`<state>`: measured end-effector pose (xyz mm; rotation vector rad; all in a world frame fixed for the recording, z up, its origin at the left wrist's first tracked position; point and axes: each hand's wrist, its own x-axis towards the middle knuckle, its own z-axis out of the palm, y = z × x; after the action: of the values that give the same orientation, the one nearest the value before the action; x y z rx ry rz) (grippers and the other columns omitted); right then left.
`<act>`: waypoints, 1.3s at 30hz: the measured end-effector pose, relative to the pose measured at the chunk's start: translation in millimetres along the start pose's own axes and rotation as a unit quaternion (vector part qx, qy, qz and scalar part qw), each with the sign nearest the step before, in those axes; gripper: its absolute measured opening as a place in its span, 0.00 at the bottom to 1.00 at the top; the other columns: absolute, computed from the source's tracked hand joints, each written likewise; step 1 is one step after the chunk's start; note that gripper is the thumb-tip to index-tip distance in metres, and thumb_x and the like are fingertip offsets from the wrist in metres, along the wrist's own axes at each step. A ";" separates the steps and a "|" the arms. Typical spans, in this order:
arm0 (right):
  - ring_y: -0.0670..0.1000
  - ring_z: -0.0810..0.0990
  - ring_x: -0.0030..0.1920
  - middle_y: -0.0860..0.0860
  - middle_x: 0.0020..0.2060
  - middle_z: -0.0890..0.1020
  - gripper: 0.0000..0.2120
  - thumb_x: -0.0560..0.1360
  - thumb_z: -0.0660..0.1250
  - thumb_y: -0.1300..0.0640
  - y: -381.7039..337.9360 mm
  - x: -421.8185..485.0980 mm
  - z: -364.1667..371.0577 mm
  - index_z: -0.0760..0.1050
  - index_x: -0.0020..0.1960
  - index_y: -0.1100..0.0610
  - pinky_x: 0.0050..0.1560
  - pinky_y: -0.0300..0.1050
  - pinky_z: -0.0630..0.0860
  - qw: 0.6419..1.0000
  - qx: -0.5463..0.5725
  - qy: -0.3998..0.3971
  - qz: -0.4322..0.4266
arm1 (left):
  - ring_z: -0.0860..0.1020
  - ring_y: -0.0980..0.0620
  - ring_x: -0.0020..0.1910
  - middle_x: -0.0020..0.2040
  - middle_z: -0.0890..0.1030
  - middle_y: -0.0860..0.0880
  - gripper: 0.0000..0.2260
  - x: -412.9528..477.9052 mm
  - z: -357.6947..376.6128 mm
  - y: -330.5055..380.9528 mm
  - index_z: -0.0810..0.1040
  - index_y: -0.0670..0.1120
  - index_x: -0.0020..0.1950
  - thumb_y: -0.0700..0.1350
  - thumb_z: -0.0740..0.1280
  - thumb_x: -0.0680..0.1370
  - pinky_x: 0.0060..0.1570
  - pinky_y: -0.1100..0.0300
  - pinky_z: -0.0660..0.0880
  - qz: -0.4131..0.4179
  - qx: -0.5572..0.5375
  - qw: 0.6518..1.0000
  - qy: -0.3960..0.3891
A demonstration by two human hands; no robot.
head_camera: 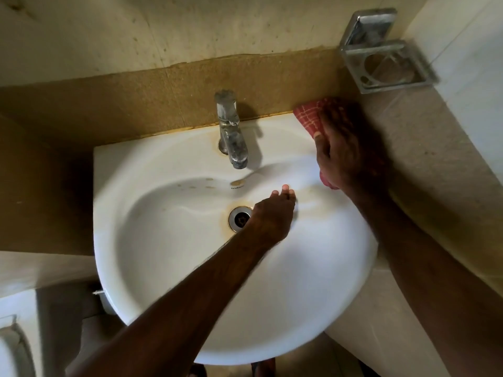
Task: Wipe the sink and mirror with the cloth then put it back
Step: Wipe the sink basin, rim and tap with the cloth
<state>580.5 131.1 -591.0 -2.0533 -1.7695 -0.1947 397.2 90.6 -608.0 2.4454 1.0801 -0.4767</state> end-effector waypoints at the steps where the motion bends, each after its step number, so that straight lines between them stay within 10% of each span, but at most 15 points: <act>1: 0.59 0.64 0.80 0.57 0.78 0.68 0.25 0.83 0.56 0.52 0.9 -2.6 -1.1 0.67 0.78 0.59 0.79 0.49 0.58 1.000 0.000 -0.009 -0.002 | 0.57 0.42 0.79 0.82 0.48 0.45 0.33 -0.2 -0.2 -0.2 0.49 0.41 0.81 0.36 0.59 0.79 0.67 0.44 0.72 0.001 0.000 1.000 -0.004; 17: 0.58 0.71 0.76 0.55 0.75 0.73 0.22 0.82 0.59 0.55 -8.7 -6.0 0.2 0.72 0.75 0.53 0.73 0.56 0.70 0.999 -0.027 0.016 0.014 | 0.56 0.42 0.80 0.82 0.47 0.44 0.34 -2.1 1.2 -2.3 0.48 0.40 0.81 0.36 0.61 0.78 0.68 0.44 0.71 0.012 0.003 1.000 -0.001; 24: 0.57 0.73 0.74 0.55 0.73 0.76 0.23 0.80 0.65 0.64 4.8 -34.1 -19.5 0.73 0.75 0.56 0.71 0.57 0.73 0.995 0.015 -0.015 -0.102 | 0.56 0.42 0.79 0.82 0.47 0.43 0.35 -3.1 -1.7 1.0 0.48 0.40 0.81 0.35 0.62 0.77 0.66 0.44 0.73 0.003 0.007 1.000 0.003; 30: 0.59 0.78 0.69 0.56 0.68 0.80 0.26 0.75 0.67 0.70 -35.6 -3.5 -4.9 0.78 0.70 0.53 0.69 0.51 0.72 0.997 0.040 0.040 0.053 | 0.59 0.42 0.78 0.82 0.48 0.43 0.36 -5.9 -0.9 -2.4 0.49 0.40 0.81 0.35 0.63 0.77 0.64 0.45 0.73 0.015 0.004 1.000 0.011; 36: 0.53 0.79 0.69 0.54 0.66 0.82 0.21 0.77 0.60 0.67 -101.6 -19.4 19.7 0.80 0.67 0.59 0.72 0.52 0.74 0.984 0.133 0.003 -0.120 | 0.77 0.40 0.62 0.68 0.73 0.40 0.20 -20.9 -10.3 2.8 0.67 0.40 0.71 0.36 0.60 0.79 0.56 0.51 0.76 -0.033 -0.015 0.999 0.004; 39: 0.52 0.76 0.72 0.54 0.68 0.81 0.21 0.77 0.63 0.68 -98.1 -14.4 15.2 0.78 0.69 0.58 0.73 0.52 0.73 0.975 0.124 -0.028 -0.181 | 0.77 0.40 0.63 0.72 0.69 0.40 0.25 -22.4 -10.7 4.9 0.63 0.42 0.76 0.35 0.60 0.79 0.57 0.50 0.76 -0.022 -0.004 1.000 0.020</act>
<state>480.3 133.9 -588.3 -1.5685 -2.0766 -0.0166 388.0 79.3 -587.3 2.4387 1.1523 -0.4367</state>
